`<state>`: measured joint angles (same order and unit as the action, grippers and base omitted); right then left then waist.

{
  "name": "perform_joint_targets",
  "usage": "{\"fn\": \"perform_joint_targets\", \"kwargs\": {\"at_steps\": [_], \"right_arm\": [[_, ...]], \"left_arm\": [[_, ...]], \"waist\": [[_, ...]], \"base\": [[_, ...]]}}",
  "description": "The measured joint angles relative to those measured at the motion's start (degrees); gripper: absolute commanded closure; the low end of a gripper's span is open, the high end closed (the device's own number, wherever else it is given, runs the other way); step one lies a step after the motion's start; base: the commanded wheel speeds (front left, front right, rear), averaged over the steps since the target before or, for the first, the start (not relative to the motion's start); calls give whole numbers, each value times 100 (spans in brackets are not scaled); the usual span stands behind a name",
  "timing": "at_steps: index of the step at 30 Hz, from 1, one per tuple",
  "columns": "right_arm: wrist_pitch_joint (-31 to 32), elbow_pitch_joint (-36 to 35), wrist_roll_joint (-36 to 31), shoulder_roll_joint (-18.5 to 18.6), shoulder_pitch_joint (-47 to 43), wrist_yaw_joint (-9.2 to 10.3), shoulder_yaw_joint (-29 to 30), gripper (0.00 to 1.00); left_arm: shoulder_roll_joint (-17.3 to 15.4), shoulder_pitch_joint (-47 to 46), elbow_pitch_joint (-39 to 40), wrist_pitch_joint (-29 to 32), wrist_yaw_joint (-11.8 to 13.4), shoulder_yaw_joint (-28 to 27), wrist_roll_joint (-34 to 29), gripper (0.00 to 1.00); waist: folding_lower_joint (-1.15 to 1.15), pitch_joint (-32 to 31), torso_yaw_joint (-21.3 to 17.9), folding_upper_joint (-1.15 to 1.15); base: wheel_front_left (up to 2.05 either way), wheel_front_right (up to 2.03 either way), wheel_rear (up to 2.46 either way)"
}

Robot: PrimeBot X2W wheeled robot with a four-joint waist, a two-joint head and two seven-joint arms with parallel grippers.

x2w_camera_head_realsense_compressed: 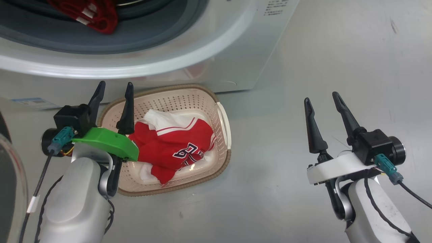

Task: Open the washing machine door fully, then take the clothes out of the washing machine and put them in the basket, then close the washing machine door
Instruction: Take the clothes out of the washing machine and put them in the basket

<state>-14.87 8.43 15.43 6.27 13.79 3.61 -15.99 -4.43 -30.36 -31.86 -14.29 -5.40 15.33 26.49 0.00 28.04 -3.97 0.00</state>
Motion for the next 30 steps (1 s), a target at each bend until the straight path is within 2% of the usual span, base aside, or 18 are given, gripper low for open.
{"fn": "perform_joint_targets", "kwargs": {"at_steps": [6,14,24,30], "right_arm": [[0,57,-4,10,-257,-48,-3,0],[1,27,-4,-49,-752,-51,16,0],[1,-186,3,-129,-1228,-34,25,0],[1,-299,13,-160,-1598,64,62,0]], "left_arm": [[-2,311,546,-20,132,-147,-49,0],[-56,1241,1152,-25,433,-229,-255,0],[-168,2236,1671,-25,721,-223,-401,0],[-198,2702,2087,-25,814,-183,-493,0]], "waist": [[0,-502,264,0],[0,-1266,506,0],[0,-1941,593,0],[0,-2262,546,0]], "base": [[0,0,0],[0,0,0],[0,0,0],[0,0,0]]}}
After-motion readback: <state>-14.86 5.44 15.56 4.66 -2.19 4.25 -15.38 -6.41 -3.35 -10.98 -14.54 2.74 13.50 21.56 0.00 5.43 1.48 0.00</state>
